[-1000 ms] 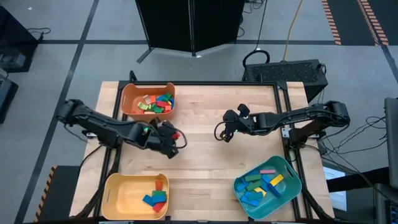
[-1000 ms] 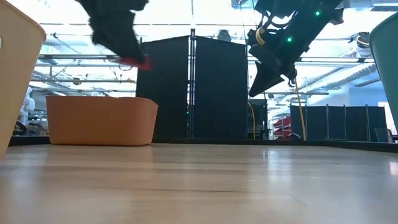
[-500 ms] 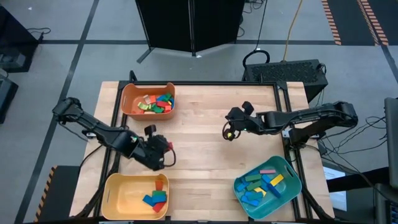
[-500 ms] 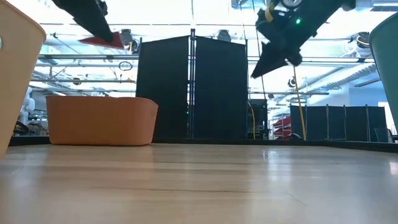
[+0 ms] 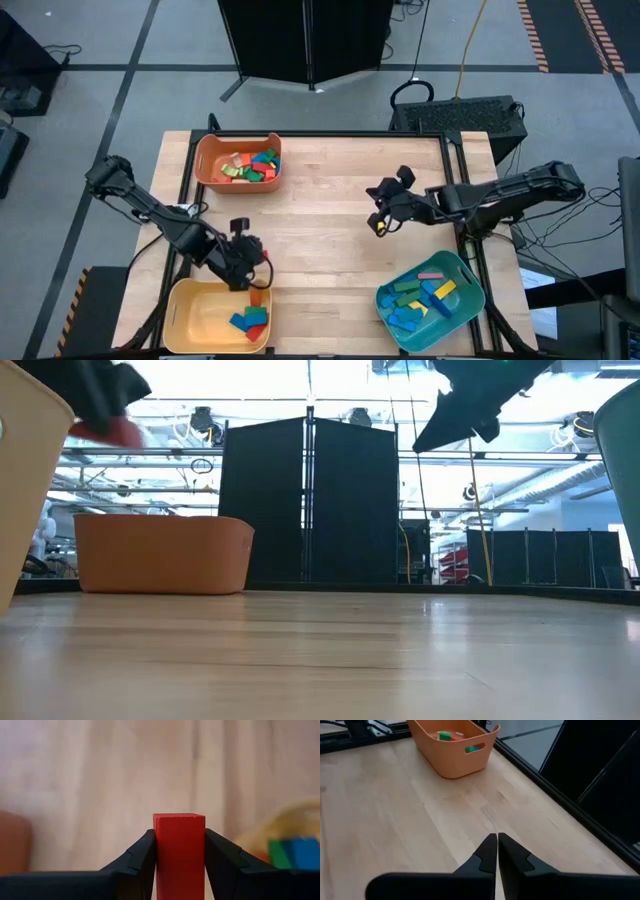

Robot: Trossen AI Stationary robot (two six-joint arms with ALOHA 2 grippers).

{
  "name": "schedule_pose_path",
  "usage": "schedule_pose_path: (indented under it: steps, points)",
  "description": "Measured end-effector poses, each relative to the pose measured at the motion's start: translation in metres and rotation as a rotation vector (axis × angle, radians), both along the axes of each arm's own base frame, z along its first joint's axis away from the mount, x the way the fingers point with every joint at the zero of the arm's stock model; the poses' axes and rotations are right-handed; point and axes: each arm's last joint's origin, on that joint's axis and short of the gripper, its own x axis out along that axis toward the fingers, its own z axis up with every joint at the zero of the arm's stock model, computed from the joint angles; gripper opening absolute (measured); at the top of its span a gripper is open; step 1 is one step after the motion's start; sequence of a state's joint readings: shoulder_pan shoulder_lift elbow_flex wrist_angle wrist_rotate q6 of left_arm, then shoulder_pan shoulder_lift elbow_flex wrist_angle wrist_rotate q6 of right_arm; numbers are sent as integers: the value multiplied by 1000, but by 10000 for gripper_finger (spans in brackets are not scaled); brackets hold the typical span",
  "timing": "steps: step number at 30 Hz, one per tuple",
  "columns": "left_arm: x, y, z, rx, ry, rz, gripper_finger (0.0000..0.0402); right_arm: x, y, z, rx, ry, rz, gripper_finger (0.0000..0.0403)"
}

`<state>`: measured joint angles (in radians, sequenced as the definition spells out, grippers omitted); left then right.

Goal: Sort blocks by size
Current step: Put the red triangular block into the yellow bin

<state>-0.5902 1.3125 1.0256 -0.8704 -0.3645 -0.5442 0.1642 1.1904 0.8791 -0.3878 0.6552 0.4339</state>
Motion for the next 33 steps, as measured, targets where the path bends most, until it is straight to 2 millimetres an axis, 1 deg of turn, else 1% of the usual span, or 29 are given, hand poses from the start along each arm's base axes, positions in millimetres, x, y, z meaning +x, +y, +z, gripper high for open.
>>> schedule_pose_path:
  steps: [3, 6, 9, 13, 17, 22, 24, 28, 33]
  points:
    - [-4, -5, -3, -56, 50, -49, 132, 0, 2, 0, -2, -1, 5, 0]
    - [-9, -9, 1, -96, 49, -74, 132, 0, 2, 0, 0, -3, 4, 0]
    - [-15, -13, 6, -213, 72, -96, 132, 0, 2, 0, 5, -7, 0, 0]
    - [-24, -23, 12, -359, 100, -127, 132, 0, 2, 0, 9, -10, -3, 0]
    - [-28, -34, 14, -417, 99, -146, 132, 0, 2, 0, 11, -11, -4, 0]
    - [-28, -41, 8, -549, 235, -110, 132, -1, 5, 0, 9, -1, 11, 0]
    - [-27, -43, 4, -565, 273, -95, 132, -1, 7, -1, 8, 3, 19, 0]
    - [-21, -49, -6, -542, 312, -85, 135, -1, 8, -1, 8, 0, 25, 0]
    - [-12, -55, -24, -472, 319, -46, 155, -1, 8, -1, 9, -1, 24, 0]
